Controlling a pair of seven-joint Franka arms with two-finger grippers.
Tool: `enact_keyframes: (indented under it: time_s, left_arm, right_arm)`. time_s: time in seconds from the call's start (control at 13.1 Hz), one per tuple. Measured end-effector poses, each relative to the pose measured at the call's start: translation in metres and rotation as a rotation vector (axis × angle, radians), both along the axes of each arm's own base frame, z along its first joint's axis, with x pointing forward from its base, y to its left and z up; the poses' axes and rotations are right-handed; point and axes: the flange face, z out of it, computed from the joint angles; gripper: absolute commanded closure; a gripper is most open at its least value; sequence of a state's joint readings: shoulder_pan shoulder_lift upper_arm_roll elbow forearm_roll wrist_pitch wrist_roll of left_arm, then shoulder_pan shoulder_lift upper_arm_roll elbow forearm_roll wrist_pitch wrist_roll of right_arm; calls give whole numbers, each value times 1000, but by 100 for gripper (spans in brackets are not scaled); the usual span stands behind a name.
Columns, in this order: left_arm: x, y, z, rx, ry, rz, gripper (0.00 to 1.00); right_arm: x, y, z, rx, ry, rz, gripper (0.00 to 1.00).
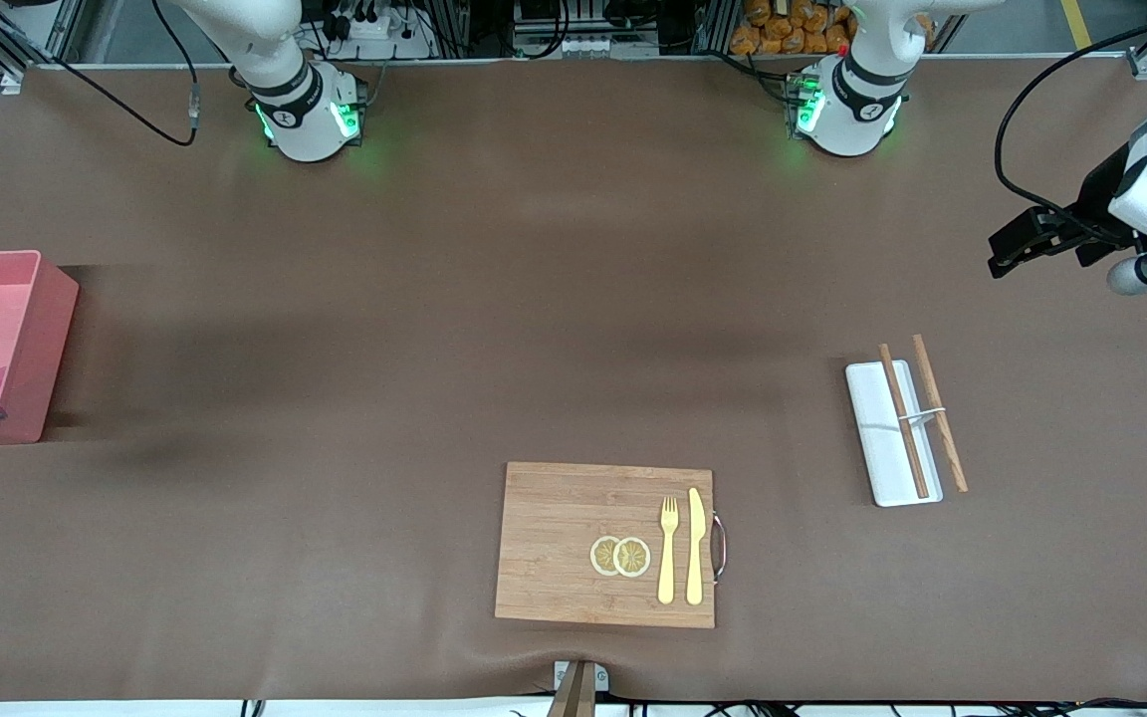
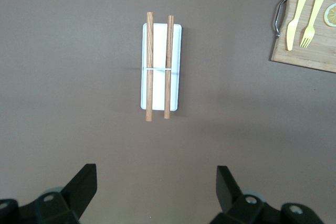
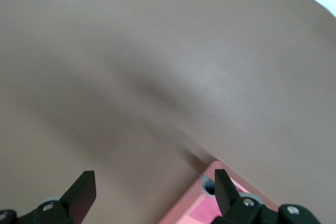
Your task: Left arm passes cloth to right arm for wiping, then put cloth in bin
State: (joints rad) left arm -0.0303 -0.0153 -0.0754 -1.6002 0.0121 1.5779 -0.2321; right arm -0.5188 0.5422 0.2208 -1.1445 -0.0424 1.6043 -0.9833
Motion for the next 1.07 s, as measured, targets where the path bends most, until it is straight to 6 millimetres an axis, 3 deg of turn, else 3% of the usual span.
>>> enact_keyframes:
  time_s: [0.31,0.61,0.92,1.07]
  left_arm:
    - [0,0,-1,0,0,0,0]
    - [0,1,-2,0,1,1,0]
    - [0,3,-2,0,2,6,0]
    - [1,5,-2,0,3,8,0]
  right_arm:
    - [21,96,8,-17,55,-188,0]
    - [29,189,6,-48,123,-373,0]
    - [18,301,25,-101,154,-587,0]
    - [6,335,33,-121,151,-616,0]
